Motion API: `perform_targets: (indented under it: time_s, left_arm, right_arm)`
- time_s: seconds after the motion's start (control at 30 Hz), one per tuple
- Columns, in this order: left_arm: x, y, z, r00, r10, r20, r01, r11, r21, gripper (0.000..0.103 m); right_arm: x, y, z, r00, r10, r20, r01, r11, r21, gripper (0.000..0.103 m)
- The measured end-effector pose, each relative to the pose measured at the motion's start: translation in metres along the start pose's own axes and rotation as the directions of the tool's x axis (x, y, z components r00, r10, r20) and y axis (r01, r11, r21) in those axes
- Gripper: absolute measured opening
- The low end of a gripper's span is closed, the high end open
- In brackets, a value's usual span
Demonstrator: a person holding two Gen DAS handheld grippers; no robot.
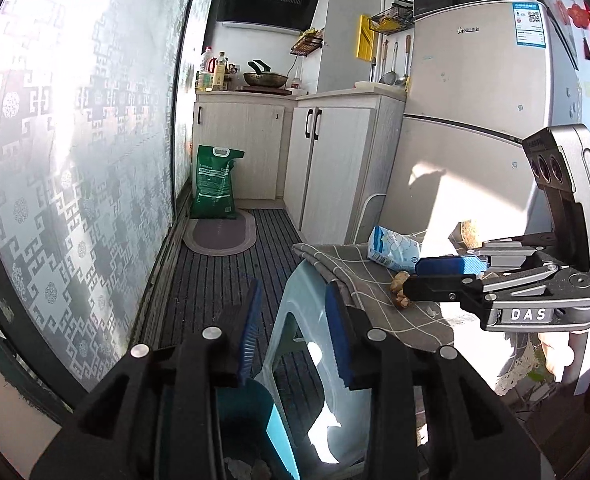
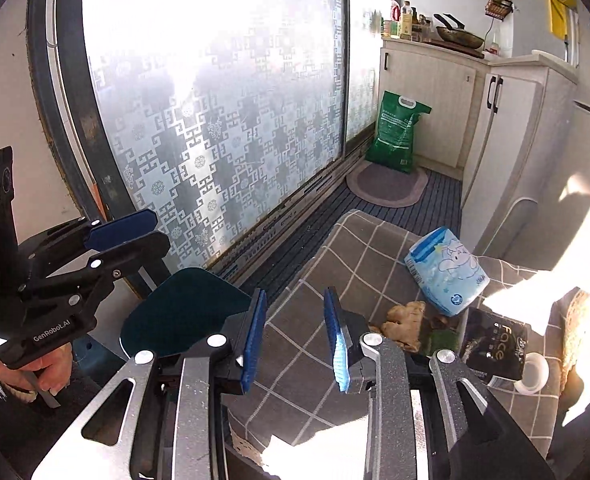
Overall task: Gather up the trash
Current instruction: 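Move both tools back to the stool and grasp the bread crust with the left tool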
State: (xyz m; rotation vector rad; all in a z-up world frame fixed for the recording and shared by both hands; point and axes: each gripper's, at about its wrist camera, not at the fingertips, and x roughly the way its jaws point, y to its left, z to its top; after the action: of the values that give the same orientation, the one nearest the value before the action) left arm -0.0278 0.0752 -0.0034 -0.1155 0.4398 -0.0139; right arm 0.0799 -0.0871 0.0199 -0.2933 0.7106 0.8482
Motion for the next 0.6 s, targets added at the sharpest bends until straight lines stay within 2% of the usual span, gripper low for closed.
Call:
perform_targets:
  time_s: [0.3,0.5,0.6]
  left_arm:
    - [0.032,-0.043,0.0,0.998,-0.048,-0.048,0.05,0.998,0.045,0.036]
    - [0.062,-0.075,-0.007,0.984,-0.107,-0.141,0.12,0.989,0.089,0.036]
    - [0.074,-0.089,-0.011,0.981,-0.105,-0.164,0.125,0.986,0.113,0.039]
  right_arm:
    - [-0.024,-0.043,-0.022,0.999,-0.039,0.013,0.039,0.998,0.057,0.03]
    - [-0.033,-0.062,-0.038,0.999,-0.048,-0.001,0.048,0.994,0.095,0.03]
    - [-0.036,-0.069,-0.046,0.999,-0.05,-0.006,0.05,0.993,0.106,0.03]
